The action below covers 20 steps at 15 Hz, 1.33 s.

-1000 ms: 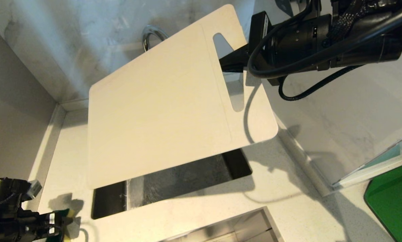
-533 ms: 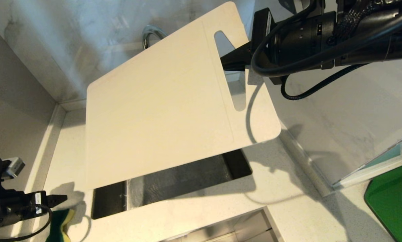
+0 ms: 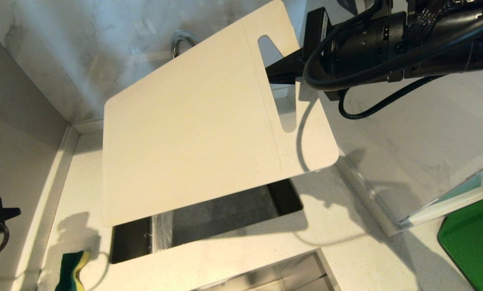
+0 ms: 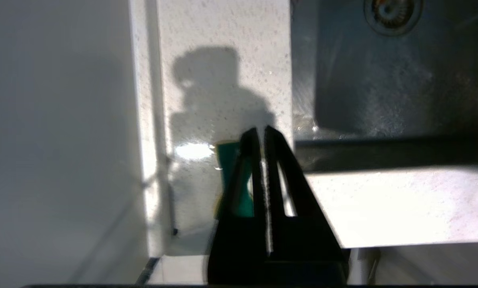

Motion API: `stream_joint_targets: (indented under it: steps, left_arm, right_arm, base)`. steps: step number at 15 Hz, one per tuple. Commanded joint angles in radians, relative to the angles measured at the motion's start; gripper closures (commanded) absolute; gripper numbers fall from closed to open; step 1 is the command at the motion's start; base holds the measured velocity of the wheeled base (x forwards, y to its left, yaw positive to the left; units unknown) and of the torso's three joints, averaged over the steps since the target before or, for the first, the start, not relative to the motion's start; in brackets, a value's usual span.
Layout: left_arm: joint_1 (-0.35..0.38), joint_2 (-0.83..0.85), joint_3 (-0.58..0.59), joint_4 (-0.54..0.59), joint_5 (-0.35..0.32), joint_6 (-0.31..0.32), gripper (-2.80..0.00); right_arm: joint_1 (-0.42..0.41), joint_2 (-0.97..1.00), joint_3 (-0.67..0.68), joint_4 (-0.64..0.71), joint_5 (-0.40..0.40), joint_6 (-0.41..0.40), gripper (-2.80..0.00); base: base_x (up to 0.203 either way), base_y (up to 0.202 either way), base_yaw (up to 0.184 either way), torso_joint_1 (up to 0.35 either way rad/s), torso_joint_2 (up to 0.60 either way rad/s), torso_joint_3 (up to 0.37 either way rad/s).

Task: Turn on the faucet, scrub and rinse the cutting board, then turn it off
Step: Put down the cutting board

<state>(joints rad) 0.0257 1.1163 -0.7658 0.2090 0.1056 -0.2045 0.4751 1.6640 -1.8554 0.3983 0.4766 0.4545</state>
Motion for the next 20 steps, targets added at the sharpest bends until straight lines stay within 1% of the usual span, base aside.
stream_joint_targets:
  steps: [1,7,11,13,15,18,20]
  left_arm:
    - [0.000,-0.102,-0.063,0.069,0.002,0.009,0.00]
    - [0.000,-0.291,-0.165,0.238,0.003,0.057,0.00]
    - [0.000,-0.391,-0.278,0.362,0.008,0.066,0.00]
    - [0.000,-0.444,-0.312,0.425,0.010,0.066,0.00]
    - [0.000,-0.497,-0.314,0.457,0.020,0.064,0.00]
    - [-0.005,-0.596,-0.292,0.513,0.063,0.064,0.00]
    - [-0.023,-0.673,-0.243,0.556,0.083,0.053,0.00]
  right_arm:
    - [0.000,-0.001,-0.001,0.002,0.004,0.003,0.00]
    - [0.000,-0.007,-0.003,0.002,0.002,0.001,0.00]
    - [0.000,-0.012,0.001,0.002,0.000,0.003,0.00]
    - [-0.001,-0.018,0.004,0.004,-0.001,0.003,0.00]
    - [-0.003,-0.029,0.015,0.004,-0.001,0.005,0.00]
    - [-0.003,-0.051,0.035,0.002,-0.001,0.010,0.00]
    - [-0.003,-0.063,0.049,0.001,-0.001,0.015,0.00]
  base:
    - [0.000,0.000,0.000,0.000,0.00,0.000]
    - [0.000,0.000,0.000,0.000,0.00,0.000]
    - [0.000,0.000,0.000,0.000,0.00,0.000]
    - [0.000,0.000,0.000,0.000,0.00,0.000]
    - [0.000,0.000,0.000,0.000,0.00,0.000]
    - [0.000,0.000,0.000,0.000,0.00,0.000]
    - [0.000,0.000,0.000,0.000,0.00,0.000]
